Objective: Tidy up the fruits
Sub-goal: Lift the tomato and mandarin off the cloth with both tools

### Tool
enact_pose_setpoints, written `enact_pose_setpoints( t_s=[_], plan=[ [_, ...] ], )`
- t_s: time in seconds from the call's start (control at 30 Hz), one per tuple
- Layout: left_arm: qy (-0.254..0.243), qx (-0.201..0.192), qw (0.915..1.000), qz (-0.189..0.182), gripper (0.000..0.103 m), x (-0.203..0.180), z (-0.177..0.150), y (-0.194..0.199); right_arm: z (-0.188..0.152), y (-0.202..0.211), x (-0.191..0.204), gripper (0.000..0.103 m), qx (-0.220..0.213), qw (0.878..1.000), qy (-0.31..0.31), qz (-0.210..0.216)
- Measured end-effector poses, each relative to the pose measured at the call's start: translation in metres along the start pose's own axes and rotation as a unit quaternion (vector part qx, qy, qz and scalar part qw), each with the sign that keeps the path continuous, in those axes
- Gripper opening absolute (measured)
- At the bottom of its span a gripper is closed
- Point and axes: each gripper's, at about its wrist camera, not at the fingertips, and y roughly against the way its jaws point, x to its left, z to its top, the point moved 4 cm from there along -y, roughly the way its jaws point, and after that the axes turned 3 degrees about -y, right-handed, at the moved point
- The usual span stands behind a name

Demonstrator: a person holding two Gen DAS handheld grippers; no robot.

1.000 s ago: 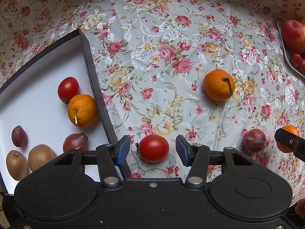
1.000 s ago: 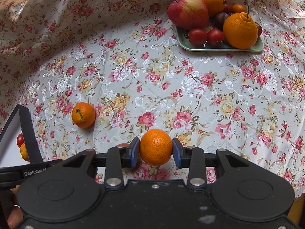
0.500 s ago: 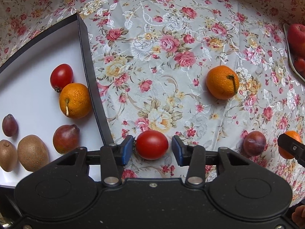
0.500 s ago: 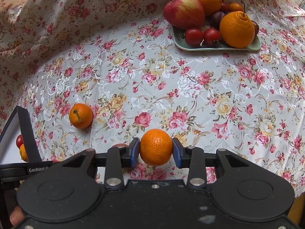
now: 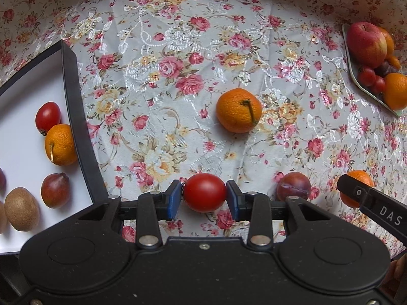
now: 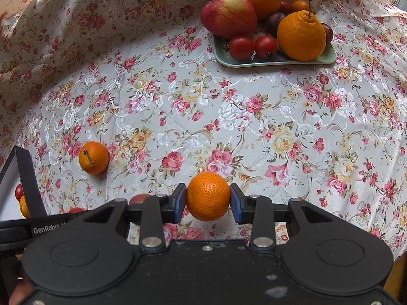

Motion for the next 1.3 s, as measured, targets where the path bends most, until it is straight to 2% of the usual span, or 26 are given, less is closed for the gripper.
enact_pose_setpoints(
  t_s=[0.37, 0.53, 0.67, 0.8, 1.3],
  plan=[
    [-0.024, 0.008, 0.9997, 0.003, 0.047, -0.030, -0.003, -0.008, -0.001, -0.009, -0.038, 0.038, 0.020, 0.999, -0.025, -0.012],
    [-0.029, 0.022, 0.9993, 0.014, 0.047, -0.042, -0.001, -0.023, -0.002, -0.015, -0.056, 0.039, 0.031, 0.999, -0.037, -0.020],
    [-0.035, 0.017, 0.9988, 0.031, 0.047, -0.053, 0.001, -0.028, -0.001, -0.016, -0.065, 0.039, 0.032, 0.998, -0.044, -0.022],
    [-0.031, 0.025, 0.9985, 0.036, 0.048, -0.063, 0.002, -0.036, 0.000, -0.016, -0.068, 0.039, 0.032, 0.998, -0.047, -0.018],
    [-0.019, 0.031, 0.9988, 0.032, 0.052, -0.054, 0.000, -0.034, -0.001, -0.019, -0.062, 0.040, 0.026, 0.999, -0.023, -0.036]
  ],
)
